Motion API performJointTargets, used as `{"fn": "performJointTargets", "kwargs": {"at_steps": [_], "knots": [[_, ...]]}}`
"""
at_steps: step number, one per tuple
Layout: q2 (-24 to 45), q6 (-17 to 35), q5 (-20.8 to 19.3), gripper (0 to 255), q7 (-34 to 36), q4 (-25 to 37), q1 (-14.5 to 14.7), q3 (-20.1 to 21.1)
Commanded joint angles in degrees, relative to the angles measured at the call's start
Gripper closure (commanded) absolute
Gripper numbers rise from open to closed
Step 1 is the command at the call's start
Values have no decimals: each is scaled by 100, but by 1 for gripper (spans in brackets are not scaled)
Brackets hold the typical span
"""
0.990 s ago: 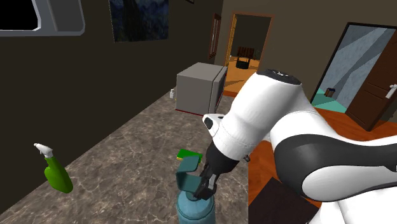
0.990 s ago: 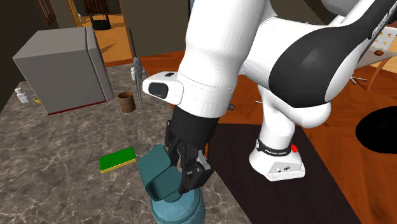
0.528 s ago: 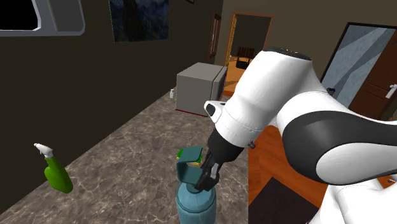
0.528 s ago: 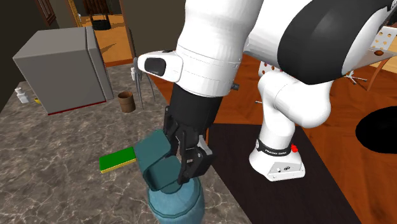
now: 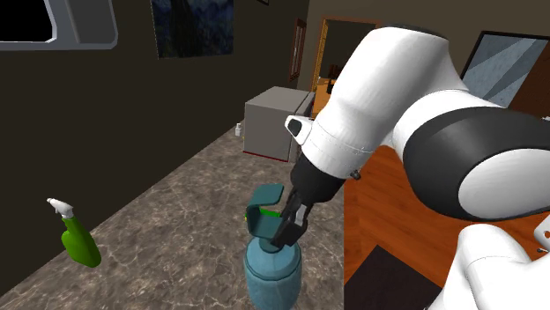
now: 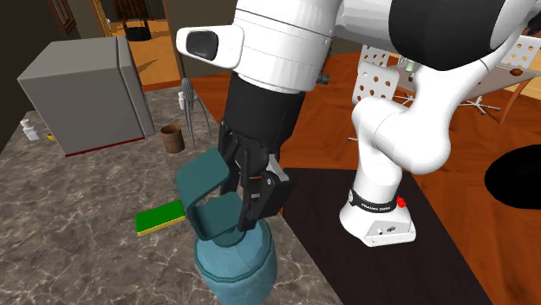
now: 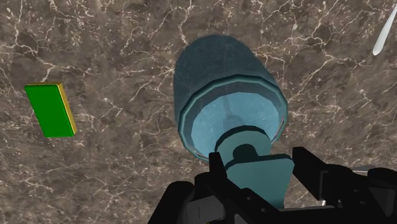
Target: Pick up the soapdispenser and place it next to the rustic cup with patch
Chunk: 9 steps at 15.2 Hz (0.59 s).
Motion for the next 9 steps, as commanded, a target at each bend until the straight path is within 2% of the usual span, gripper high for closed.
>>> {"fn": "performJointTargets", "kwargs": {"at_steps": [1,9], "knots": [[-40,-188,-17,255,3,152,-4,-32],[3,-785,-99,255,17,793,-52,-116]]}}
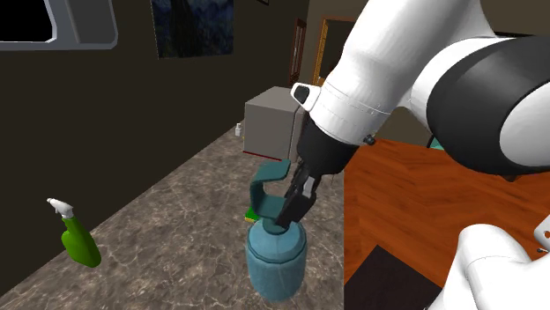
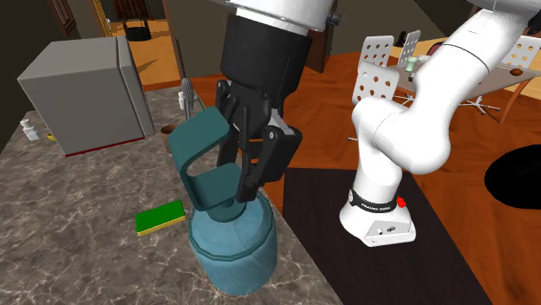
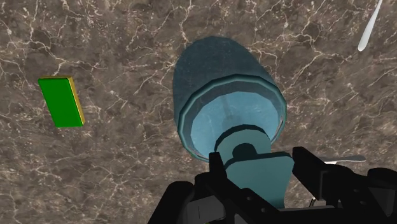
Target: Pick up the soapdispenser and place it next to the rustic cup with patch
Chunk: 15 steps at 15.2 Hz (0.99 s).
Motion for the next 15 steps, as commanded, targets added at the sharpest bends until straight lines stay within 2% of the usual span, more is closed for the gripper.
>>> {"fn": "performJointTargets", "kwargs": {"at_steps": [1,15], "knots": [[31,-136,-21,255,11,173,-14,-11],[312,-1148,-157,255,59,1462,-108,-103]]}}
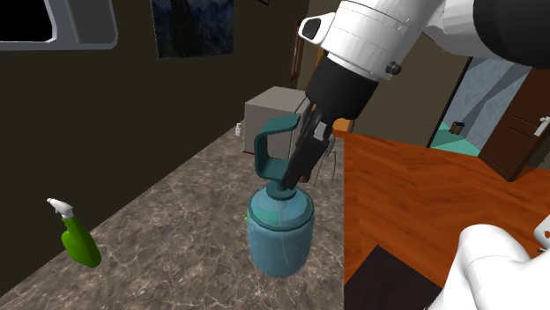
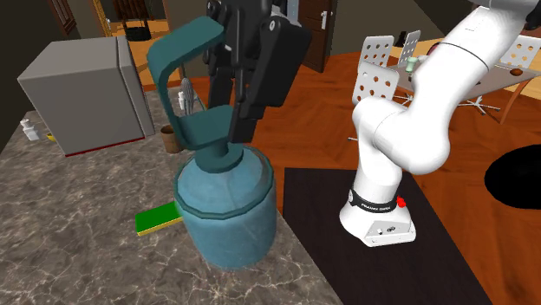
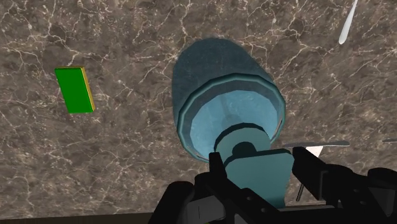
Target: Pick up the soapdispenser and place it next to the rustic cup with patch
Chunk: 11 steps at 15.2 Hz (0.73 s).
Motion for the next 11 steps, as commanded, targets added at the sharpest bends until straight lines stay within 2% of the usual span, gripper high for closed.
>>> {"fn": "performJointTargets", "kwargs": {"at_steps": [1,11], "knots": [[55,-139,-21,255,-1,198,-16,-17],[408,-870,-121,255,57,1278,-87,-33]]}}
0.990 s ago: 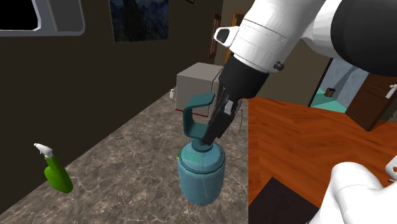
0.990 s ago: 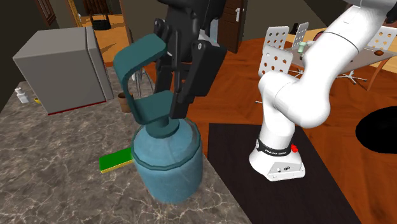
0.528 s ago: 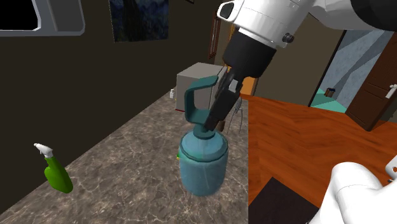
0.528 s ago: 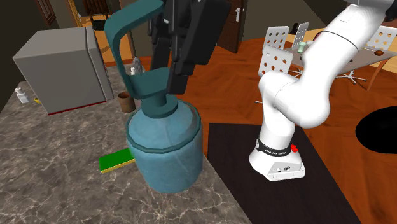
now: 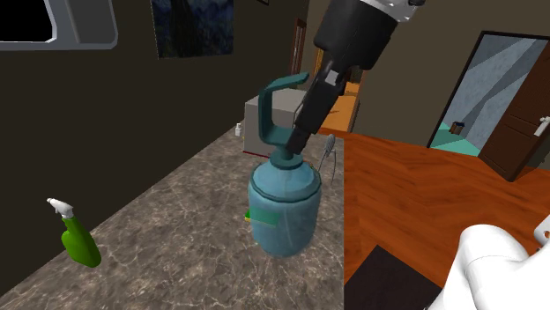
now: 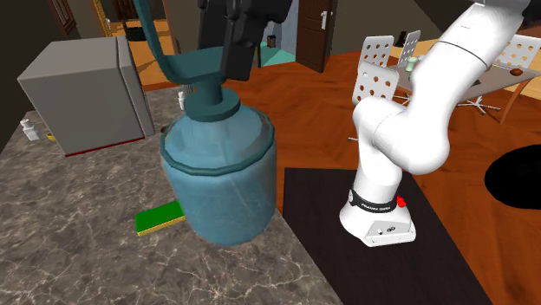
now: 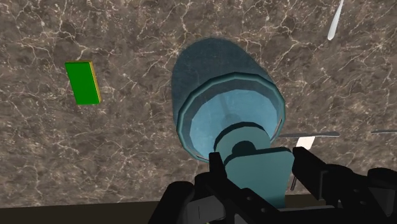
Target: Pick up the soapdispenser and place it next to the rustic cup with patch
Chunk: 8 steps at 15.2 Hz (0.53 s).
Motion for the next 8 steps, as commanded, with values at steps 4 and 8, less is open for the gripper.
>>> {"fn": "performJointTargets", "kwargs": {"at_steps": [4,8], "knots": [[225,-380,-57,255,33,606,-40,3],[314,-477,-89,255,-83,779,-77,-95]]}}
